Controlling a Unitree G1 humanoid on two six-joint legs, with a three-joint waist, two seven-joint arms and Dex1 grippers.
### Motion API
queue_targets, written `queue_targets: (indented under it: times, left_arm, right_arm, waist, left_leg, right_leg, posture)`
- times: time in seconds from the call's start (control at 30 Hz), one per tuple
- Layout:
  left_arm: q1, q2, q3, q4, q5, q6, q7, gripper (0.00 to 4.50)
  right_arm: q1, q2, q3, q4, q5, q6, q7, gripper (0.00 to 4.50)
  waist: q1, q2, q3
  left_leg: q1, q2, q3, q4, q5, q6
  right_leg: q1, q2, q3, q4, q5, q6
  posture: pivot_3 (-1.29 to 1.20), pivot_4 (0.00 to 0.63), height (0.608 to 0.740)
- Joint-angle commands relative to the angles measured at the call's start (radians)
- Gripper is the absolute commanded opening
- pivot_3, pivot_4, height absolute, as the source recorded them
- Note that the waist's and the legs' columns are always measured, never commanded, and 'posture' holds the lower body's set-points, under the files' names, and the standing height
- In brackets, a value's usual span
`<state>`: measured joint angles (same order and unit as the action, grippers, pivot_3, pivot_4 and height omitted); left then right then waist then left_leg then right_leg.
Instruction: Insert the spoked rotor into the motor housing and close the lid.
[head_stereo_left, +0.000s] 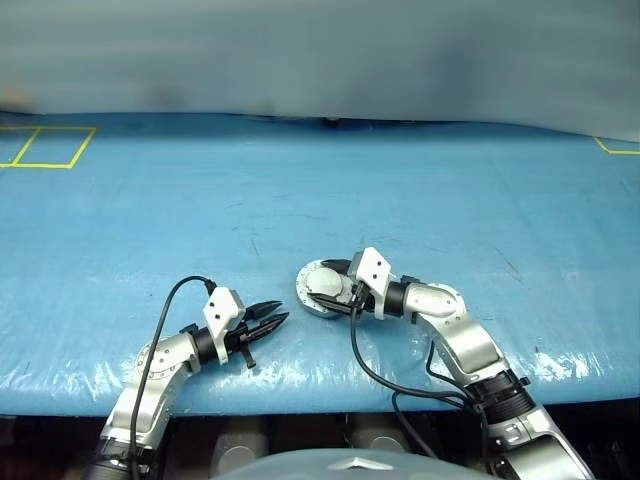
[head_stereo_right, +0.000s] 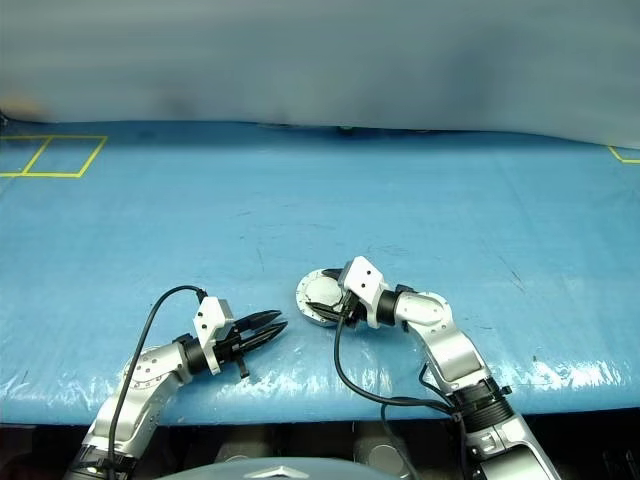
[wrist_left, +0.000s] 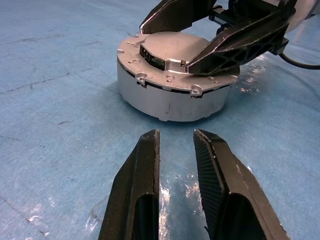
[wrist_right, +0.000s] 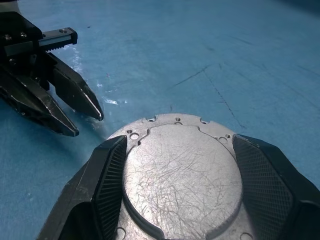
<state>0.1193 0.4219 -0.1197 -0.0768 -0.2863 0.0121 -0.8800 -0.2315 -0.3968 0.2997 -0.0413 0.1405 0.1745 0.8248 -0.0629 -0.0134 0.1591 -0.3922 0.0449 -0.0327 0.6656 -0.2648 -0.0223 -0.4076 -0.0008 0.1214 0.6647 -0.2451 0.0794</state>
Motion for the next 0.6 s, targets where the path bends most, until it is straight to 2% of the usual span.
queue_targets:
  times: [0.03, 0.37, 0.6]
  left_arm:
    - [-0.005, -0.006, -0.004, -0.002, -0.006, -0.013, -0.007, 1.14]
    - [0.0, -0.008, -0.008, -0.006, -0.005, -0.013, -0.003, 1.14]
    - [-0.043, -0.084, 0.036, -0.013, -0.088, 0.039, 0.053, 1.14]
  right_arm:
    - [-0.003, -0.03, 0.011, 0.019, -0.046, -0.006, 0.004, 2.99]
    - [-0.005, -0.028, 0.016, 0.052, -0.077, -0.011, -0.025, 2.99]
    - [-0.003, -0.03, 0.029, 0.076, -0.091, 0.006, -0.043, 2.99]
  waist:
    - [0.0, 0.0, 0.0]
    - [0.002, 0.0, 0.0]
    - [0.002, -0.001, -0.001]
  left_leg:
    - [0.0, 0.0, 0.0, 0.0, 0.0, 0.0]
    - [0.0, 0.0, 0.0, 0.0, 0.0, 0.0]
    - [0.001, 0.0, 0.0, 0.001, 0.001, 0.001]
  right_leg:
    - [0.0, 0.0, 0.0, 0.0, 0.0, 0.0]
    - [0.0, 0.0, 0.0, 0.0, 0.0, 0.0]
    - [0.002, 0.0, 0.0, 0.0, 0.0, -0.001]
  posture:
    - [0.0, 0.15, 0.74]
    - [0.0, 0.15, 0.74]
    - [0.0, 0.15, 0.74]
